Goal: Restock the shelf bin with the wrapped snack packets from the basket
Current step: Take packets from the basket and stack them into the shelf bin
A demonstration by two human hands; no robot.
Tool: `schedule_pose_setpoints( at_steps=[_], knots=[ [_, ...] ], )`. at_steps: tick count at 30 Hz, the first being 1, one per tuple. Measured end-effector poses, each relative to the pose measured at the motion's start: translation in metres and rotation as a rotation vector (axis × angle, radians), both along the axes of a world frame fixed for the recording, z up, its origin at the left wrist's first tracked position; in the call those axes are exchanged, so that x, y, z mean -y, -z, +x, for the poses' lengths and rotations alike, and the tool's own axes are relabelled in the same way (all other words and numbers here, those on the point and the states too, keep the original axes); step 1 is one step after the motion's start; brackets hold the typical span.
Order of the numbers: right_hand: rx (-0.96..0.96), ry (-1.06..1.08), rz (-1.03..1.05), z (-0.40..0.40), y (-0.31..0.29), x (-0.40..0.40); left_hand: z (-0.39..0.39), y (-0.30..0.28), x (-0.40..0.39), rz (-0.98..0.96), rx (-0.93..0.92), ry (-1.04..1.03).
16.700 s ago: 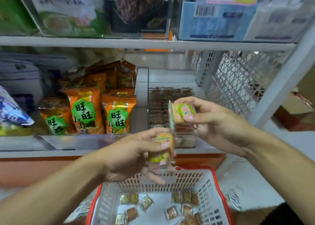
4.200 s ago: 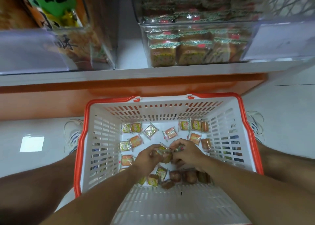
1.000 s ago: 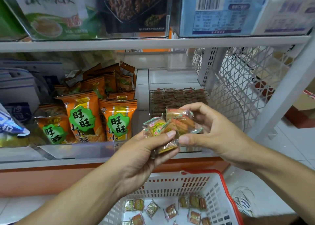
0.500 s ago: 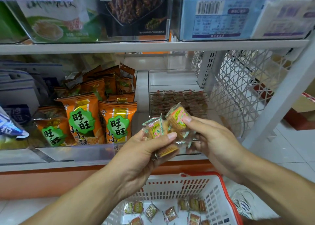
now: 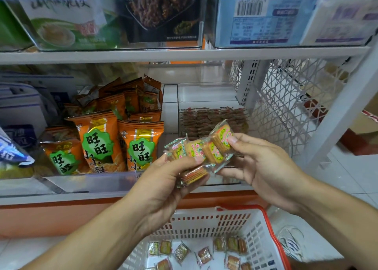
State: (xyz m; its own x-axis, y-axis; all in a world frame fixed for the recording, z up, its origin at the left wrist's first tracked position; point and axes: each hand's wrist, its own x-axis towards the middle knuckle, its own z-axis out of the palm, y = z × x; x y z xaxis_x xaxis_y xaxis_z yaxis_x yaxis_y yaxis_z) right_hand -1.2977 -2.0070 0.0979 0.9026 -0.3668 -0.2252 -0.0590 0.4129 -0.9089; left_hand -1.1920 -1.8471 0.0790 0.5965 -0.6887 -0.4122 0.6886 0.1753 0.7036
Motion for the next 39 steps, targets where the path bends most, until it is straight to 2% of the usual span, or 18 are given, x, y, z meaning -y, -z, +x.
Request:
schedule_pose_setpoints(
  at_steps=[8,13,20,25,32,36,39],
  knots=[
    [-0.023,-0.072,0.059,0.0,0.0,0.003,0.0,0.003,0.001,0.003,0.041,-0.056],
    [-0.04,-0.058,-0.05,-0.003,-0.004,0.006,0.001,0.003,0.001,0.021,0.054,-0.055],
    [-0.103,-0.262,-0.006,-0.007,-0.014,0.026,-0.003,0.004,-0.004,0.174,0.298,0.087],
    [-0.1,-0.325,-0.019,-0.008,-0.01,0.031,-0.003,0.002,-0.003,0.181,0.311,0.128],
    [-0.07,-0.468,-0.001,-0.01,-0.009,0.039,0.004,-0.001,-0.003,0.018,0.189,0.171],
    [-0.073,-0.419,-0.068,-0.009,-0.008,0.041,0.003,0.0,-0.001,0.05,0.259,0.182],
    [-0.031,-0.355,0.0,-0.008,-0.013,0.041,0.001,0.003,0.004,0.086,0.273,0.112]
  ],
)
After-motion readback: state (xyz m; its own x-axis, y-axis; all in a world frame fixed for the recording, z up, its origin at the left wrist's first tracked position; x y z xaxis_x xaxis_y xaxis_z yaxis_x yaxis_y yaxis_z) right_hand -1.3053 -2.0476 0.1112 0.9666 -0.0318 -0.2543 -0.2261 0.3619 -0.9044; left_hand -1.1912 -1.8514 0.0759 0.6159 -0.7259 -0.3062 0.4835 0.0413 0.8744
